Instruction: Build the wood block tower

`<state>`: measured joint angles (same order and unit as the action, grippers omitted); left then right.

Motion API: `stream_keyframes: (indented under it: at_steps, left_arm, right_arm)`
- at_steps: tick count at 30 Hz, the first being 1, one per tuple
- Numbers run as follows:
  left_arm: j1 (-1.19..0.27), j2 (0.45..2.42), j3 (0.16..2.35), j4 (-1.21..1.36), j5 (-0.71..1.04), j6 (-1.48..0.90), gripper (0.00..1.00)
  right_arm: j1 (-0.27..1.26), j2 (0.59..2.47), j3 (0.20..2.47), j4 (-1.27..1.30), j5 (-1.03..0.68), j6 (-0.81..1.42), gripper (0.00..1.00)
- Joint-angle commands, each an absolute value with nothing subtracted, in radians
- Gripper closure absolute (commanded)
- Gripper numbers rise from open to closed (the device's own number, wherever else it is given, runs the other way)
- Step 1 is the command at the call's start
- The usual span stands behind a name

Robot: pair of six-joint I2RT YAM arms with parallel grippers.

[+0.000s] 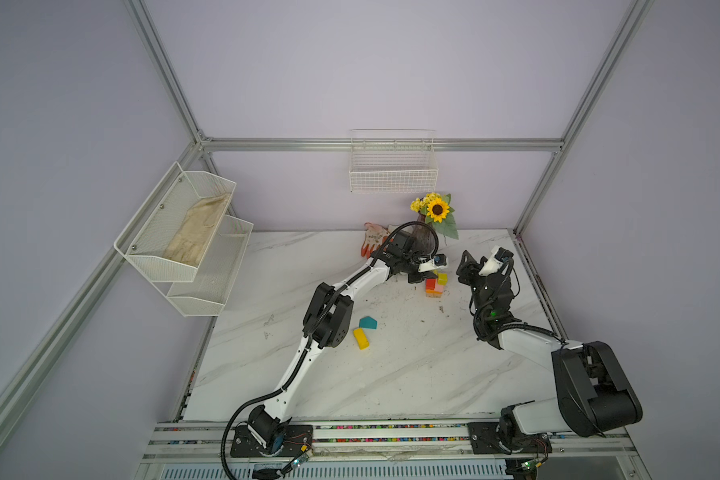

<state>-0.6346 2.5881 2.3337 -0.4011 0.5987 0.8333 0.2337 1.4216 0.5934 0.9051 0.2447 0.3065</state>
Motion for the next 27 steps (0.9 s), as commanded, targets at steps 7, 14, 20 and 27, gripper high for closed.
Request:
stream_keyframes:
  at_steps: [7, 14, 20, 27]
  left_arm:
    - [-0.641, 2.579, 2.361, -0.333, 0.6, 0.843, 0.54]
    - [-0.643, 2.555, 2.328, -0.287, 0.604, 0.806, 0.51]
    - [-0.663, 2.355, 2.008, -0.024, 0.58, 0.712, 0.4]
    - [-0.678, 2.106, 1.737, 0.289, 0.247, 0.259, 0.08]
  right_arm:
    - [0.226, 1.416, 0.601, 0.945, 0.237, 0.316, 0.36]
    - [0.217, 1.43, 0.612, 0.92, 0.262, 0.344, 0.36]
    - [0.163, 1.44, 0.626, 0.843, 0.262, 0.438, 0.39]
    - [0.116, 1.525, 0.641, 0.831, 0.219, 0.499, 0.43]
